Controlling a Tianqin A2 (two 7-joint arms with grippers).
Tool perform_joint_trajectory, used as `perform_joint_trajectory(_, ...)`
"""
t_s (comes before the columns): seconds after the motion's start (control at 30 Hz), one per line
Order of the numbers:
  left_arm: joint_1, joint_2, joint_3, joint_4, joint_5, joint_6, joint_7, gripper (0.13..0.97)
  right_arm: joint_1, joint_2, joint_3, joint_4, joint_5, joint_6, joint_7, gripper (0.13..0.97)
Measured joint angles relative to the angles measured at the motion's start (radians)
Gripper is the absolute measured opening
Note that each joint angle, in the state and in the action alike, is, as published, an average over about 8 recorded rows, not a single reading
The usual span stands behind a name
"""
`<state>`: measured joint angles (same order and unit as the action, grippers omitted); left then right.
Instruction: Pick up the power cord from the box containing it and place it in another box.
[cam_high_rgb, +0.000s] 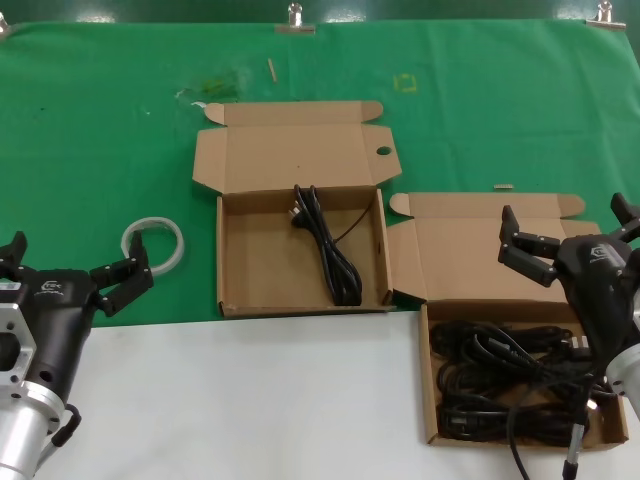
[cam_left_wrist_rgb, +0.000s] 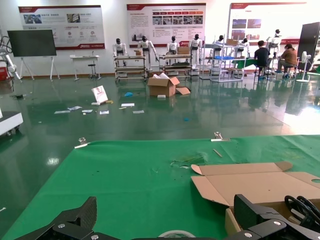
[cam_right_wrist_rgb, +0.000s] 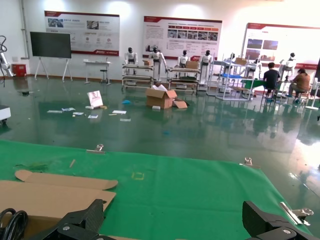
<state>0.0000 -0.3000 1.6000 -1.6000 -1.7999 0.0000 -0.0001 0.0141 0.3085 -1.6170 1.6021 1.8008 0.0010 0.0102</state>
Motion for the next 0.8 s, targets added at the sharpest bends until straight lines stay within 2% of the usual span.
perform_joint_trajectory(0.8, 0.0, 0.0, 0.0, 0.0, 0.0, 0.0, 0.0, 0.966, -0.004, -0.002, 0.004, -0.001, 0.0, 0.0, -0.003, 0.966)
